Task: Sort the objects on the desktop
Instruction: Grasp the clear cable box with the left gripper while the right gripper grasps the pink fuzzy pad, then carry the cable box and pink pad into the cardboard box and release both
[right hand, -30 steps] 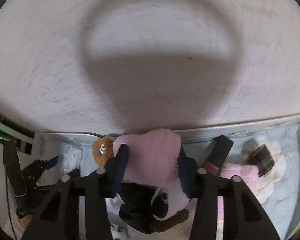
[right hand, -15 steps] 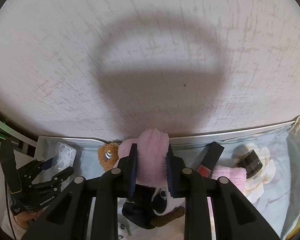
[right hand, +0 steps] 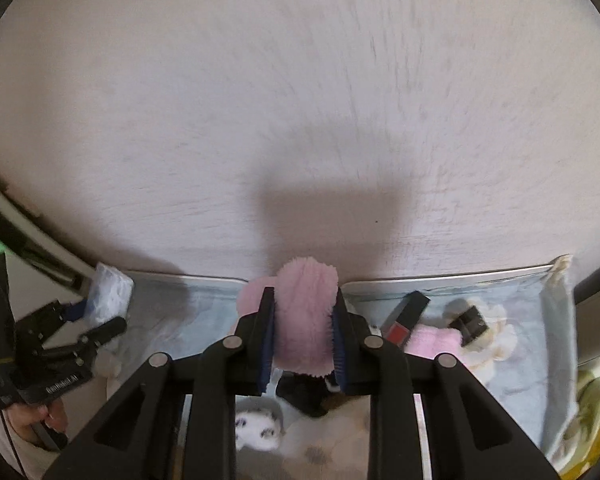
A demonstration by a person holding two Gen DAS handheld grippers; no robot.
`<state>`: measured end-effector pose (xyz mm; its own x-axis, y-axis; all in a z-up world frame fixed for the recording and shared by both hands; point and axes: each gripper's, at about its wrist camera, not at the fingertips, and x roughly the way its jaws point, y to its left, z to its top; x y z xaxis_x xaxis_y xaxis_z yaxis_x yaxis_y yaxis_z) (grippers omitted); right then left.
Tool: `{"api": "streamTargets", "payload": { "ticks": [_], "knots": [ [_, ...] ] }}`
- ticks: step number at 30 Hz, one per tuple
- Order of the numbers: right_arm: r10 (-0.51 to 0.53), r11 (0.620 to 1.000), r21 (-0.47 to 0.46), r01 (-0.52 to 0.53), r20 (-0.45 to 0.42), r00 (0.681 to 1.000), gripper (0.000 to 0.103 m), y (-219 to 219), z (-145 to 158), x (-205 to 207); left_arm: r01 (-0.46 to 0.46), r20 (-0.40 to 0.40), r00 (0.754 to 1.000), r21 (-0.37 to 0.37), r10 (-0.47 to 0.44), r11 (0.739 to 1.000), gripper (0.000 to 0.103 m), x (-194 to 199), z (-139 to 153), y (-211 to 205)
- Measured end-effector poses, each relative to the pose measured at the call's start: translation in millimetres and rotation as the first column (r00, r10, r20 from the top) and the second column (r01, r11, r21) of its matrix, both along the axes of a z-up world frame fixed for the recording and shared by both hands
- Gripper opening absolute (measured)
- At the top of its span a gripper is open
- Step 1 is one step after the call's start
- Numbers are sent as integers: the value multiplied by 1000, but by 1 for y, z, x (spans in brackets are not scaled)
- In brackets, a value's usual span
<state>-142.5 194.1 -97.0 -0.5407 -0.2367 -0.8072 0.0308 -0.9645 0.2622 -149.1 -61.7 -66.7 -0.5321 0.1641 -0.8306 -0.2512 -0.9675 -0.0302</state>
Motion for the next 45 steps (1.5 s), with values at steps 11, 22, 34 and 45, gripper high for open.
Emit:
{"api": "streamTargets", "payload": {
  "ticks": [11, 22, 34, 45],
  "knots": [
    [105, 994, -16, -106, -46, 993, 23, -1, 51, 99, -25, -50, 998, 35, 27, 999, 51, 81, 70, 5],
    [258, 965, -47, -256, 31, 966, 23, -32, 30, 153, 39, 11, 999, 8, -39, 999, 51, 163, 56, 51],
    [323, 946, -39, -321, 121, 938, 23, -33, -8, 197, 49, 147, 988, -47, -42, 998, 51, 211, -2, 98],
    [385, 923, -39, -384, 156, 910, 23, -39, -17, 203, 23, 171, 985, -60, -13, 998, 51, 217, -5, 103]
  ]
}}
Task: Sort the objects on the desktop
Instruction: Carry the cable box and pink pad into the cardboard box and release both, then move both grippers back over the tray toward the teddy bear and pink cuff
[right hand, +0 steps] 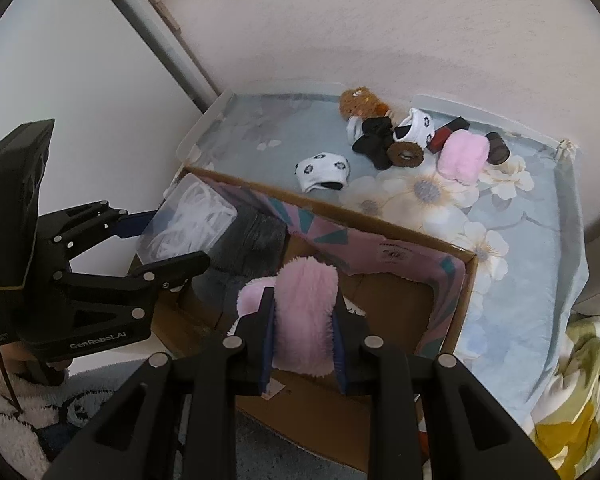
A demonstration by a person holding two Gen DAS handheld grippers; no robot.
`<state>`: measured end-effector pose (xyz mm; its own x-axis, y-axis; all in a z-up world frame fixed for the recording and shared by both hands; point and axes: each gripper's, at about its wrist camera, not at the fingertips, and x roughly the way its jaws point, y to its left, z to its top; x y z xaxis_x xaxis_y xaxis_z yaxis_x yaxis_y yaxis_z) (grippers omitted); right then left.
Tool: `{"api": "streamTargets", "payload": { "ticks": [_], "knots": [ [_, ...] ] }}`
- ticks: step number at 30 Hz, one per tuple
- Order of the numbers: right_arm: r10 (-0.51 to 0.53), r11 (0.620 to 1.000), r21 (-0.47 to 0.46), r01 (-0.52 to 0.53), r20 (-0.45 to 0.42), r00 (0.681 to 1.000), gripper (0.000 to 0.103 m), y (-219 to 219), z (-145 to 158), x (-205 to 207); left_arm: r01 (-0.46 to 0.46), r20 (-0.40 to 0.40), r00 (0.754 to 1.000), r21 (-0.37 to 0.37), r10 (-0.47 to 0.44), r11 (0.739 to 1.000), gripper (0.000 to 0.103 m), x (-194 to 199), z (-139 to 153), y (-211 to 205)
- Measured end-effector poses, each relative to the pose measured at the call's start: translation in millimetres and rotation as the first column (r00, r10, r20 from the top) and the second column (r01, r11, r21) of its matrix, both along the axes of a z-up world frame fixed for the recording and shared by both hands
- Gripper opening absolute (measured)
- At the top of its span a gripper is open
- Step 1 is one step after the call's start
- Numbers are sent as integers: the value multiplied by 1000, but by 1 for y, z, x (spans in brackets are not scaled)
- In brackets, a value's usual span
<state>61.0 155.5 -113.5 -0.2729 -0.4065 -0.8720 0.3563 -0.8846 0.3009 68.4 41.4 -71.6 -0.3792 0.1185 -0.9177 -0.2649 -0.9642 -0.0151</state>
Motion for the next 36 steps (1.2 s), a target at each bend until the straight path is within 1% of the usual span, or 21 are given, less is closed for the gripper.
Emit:
{"api": "streamTargets", "payload": {
  "ticks": [6, 7, 8, 9, 10, 11, 12, 13, 14, 20, 23, 36],
  "knots": [
    [26, 1000, 2, -26, 26, 999, 23, -1, -5, -1, -7, 22, 1000, 3, 7, 1000, 51, 0, -7, 4],
    [35, 999, 2, -35, 33, 999, 25, -2, -6, -1, -6, 38, 999, 8, 6, 1000, 53, -1, -9, 5],
    [50, 999, 2, -50, 44, 998, 28, -4, -8, -1, -8, 46, 999, 8, 8, 1000, 62, -1, -11, 6],
    [62, 998, 7, -63, 55, 997, 36, -6, -10, -1, -12, 51, 999, 3, 12, 1000, 72, -1, -12, 7],
    [66, 998, 17, -67, 57, 996, 50, -7, -12, -1, -16, 50, 999, -5, 16, 1000, 93, -1, -12, 8],
    [69, 997, 33, -71, 60, 996, 57, -9, -13, 0, -23, 32, 999, -21, 24, 1000, 97, -1, -10, 8],
    [72, 996, 39, -75, 61, 996, 69, -9, -14, 0, -27, 18, 999, -25, 28, 999, 98, 0, -8, 8],
    [70, 996, 43, -72, 58, 996, 74, -8, -14, 0, -30, 11, 999, -18, 30, 999, 100, 0, -6, 6],
    [53, 997, 48, -55, 45, 998, 74, -4, -12, 0, -40, 5, 999, -7, 40, 999, 103, -1, -3, 4],
    [-11, 999, 41, 11, 12, 1000, 75, 13, -2, -5, -83, 2, 997, 2, 83, 997, 103, -5, 0, -6],
    [-28, 999, 36, 28, 5, 1000, 75, 17, 0, -4, -89, -4, 996, 12, 89, 996, 103, -5, 3, -8],
    [-64, 998, 25, 65, -30, 997, 75, 23, 10, -5, -78, -38, 996, -5, 78, 997, 103, -7, 10, -6]
  ]
}}
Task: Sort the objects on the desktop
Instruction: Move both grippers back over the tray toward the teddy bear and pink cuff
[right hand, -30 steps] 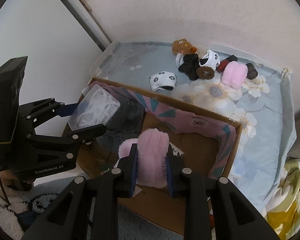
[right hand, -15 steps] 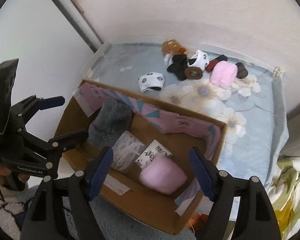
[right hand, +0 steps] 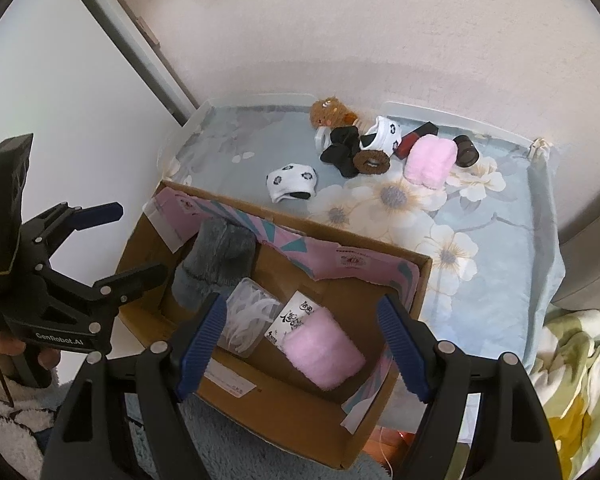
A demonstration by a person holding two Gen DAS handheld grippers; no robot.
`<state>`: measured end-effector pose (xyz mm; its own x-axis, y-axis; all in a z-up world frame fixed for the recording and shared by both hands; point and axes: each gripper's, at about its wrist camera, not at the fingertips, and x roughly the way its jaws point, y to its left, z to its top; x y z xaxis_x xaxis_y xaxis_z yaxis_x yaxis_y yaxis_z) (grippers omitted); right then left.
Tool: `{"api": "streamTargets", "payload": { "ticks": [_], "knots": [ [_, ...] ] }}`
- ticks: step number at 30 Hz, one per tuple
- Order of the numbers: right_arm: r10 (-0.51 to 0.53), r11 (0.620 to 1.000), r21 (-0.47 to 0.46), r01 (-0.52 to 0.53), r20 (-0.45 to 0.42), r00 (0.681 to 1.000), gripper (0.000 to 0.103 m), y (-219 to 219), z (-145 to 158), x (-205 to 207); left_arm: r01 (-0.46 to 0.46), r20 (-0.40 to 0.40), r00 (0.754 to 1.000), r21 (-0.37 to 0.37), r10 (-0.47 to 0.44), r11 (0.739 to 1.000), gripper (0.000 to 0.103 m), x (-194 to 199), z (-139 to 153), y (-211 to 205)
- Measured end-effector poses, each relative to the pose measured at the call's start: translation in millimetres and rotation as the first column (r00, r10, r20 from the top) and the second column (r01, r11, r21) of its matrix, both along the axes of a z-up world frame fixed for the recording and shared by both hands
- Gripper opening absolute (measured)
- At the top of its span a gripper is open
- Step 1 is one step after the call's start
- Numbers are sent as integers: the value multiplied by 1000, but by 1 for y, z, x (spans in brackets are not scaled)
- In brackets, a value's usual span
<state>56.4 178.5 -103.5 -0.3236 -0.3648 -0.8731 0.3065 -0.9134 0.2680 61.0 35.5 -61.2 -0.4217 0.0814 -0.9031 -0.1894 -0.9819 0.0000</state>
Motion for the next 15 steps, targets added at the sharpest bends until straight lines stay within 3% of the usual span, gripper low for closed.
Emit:
{"api": "streamTargets", "payload": {
  "ticks": [8, 15],
  "knots": [
    [-10, 1000, -6, 9, -38, 999, 75, 1, 10, -4, 0, -22, 1000, -1, 0, 1000, 103, -6, 6, -7],
    [-56, 998, 13, 57, -80, 995, 75, 18, 24, -32, 17, -103, 994, -42, -21, 999, 103, -43, 36, -19]
  ]
}}
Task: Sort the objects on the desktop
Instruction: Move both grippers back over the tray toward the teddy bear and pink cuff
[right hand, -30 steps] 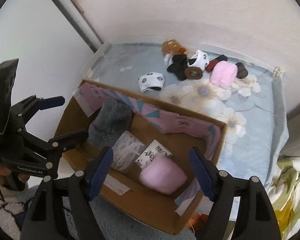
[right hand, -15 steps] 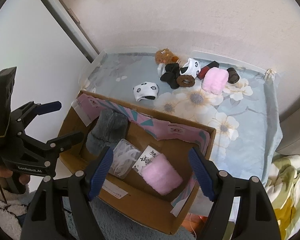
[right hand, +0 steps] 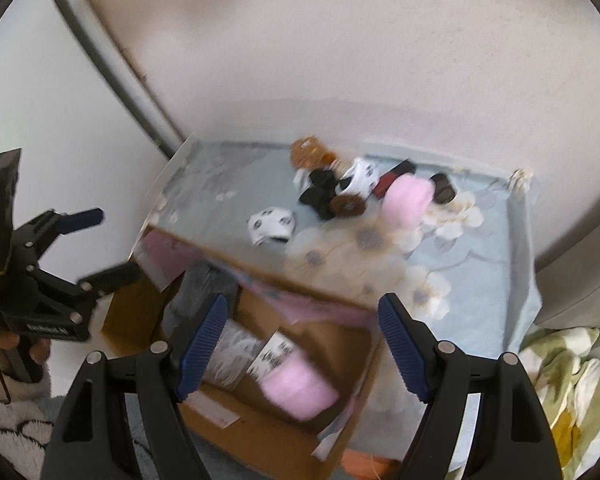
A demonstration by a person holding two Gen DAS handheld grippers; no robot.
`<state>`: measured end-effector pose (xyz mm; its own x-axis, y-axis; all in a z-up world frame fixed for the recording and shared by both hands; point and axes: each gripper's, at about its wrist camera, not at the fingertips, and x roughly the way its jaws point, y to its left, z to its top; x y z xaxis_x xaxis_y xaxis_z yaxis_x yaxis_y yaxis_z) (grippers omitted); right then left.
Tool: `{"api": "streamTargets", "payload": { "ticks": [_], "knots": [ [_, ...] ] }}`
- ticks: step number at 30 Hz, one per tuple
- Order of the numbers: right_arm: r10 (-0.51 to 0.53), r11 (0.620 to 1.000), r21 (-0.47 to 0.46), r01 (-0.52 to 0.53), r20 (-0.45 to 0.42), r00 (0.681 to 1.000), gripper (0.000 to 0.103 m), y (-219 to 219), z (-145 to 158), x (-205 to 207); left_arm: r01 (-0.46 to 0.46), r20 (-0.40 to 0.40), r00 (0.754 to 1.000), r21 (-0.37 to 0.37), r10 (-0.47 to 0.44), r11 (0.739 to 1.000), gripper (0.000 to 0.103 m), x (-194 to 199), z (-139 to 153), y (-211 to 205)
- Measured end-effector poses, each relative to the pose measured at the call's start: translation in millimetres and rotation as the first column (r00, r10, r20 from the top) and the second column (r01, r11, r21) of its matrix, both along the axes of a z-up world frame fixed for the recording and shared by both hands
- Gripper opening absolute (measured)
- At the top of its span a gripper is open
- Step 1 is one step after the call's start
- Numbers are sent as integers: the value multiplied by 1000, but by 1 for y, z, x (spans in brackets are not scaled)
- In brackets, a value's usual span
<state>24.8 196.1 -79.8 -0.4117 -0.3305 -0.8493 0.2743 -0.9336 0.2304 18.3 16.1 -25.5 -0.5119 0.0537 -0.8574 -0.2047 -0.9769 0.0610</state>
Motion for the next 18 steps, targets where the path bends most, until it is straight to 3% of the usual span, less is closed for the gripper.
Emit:
{"api": "streamTargets", "payload": {
  "ticks": [8, 14, 18],
  "knots": [
    [-110, 994, -5, 110, 13, 994, 75, 27, 1, -43, 23, 19, 1000, 71, -25, 997, 103, -76, 9, -15],
    [-183, 983, 18, 183, 57, 981, 75, 43, -19, -85, 37, 97, 994, 135, -50, 990, 103, -144, -23, -11],
    [-223, 974, 63, 217, 99, 970, 75, 49, -50, -120, 54, 104, 992, 100, -65, 994, 103, -188, -56, 2]
  ]
}}
